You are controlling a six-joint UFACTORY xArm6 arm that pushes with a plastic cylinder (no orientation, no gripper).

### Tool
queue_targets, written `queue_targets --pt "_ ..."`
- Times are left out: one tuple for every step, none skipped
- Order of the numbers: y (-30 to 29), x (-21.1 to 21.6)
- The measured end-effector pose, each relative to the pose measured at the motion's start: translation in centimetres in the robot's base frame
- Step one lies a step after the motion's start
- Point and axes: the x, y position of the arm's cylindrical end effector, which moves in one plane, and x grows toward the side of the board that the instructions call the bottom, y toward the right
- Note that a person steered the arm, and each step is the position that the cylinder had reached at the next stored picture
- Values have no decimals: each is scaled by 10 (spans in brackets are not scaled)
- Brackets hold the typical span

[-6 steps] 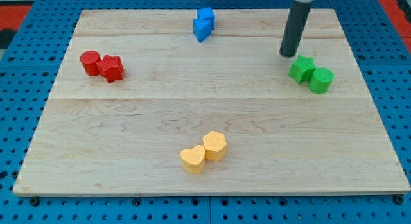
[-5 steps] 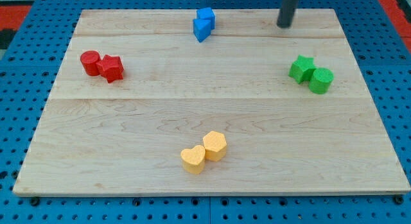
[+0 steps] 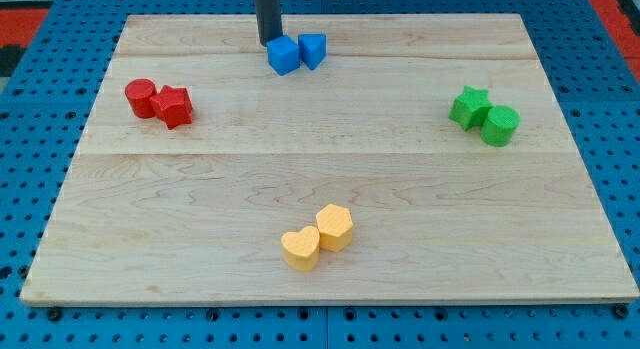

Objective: Separate the blue cube from the triangle

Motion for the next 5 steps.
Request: queue_targets --pt "-16 2" --pt "-17 39" --pt "85 64" --pt "79 49" --pt "36 17"
